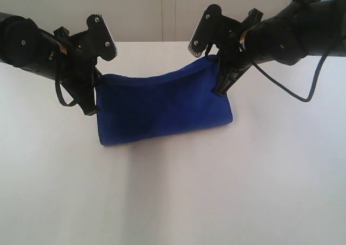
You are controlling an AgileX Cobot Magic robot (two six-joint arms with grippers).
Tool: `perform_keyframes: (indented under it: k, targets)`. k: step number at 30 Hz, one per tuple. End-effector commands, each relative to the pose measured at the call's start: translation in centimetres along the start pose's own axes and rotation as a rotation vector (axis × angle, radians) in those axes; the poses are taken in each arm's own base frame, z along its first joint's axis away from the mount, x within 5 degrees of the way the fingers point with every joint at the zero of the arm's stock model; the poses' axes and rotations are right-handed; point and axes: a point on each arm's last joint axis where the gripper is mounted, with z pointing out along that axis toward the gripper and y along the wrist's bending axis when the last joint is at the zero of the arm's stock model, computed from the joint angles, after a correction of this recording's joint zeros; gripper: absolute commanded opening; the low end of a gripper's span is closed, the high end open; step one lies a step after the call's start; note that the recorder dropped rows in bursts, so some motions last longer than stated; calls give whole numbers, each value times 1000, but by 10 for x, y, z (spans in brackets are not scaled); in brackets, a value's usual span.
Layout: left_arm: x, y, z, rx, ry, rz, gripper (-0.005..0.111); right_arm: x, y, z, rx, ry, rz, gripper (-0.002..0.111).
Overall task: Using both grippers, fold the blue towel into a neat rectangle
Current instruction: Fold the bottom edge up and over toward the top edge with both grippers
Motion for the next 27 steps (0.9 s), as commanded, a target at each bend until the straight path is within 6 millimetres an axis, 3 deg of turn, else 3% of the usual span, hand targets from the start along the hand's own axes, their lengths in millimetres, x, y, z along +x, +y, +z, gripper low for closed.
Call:
perform_keyframes:
  k: [1, 5, 16, 19, 24, 27]
  targets:
    - [1, 0, 8, -1, -1, -29, 0, 8, -6, 12, 18, -5, 20, 0]
    - [3, -2, 14, 6, 6, -29, 0, 9, -2, 27, 22, -43, 21, 0]
    - [3, -1, 15, 0, 1, -32, 1, 9, 0, 33, 23, -61, 6, 0]
    - [3, -2, 15, 5, 6, -32, 10, 9, 0, 33, 23, -63, 6, 3]
    - [4, -3, 15, 16, 15, -30, 34, 9, 0, 33, 24, -65, 6, 22]
    - [4, -3, 15, 19, 18, -30, 43, 9, 0, 33, 24, -65, 6, 31]
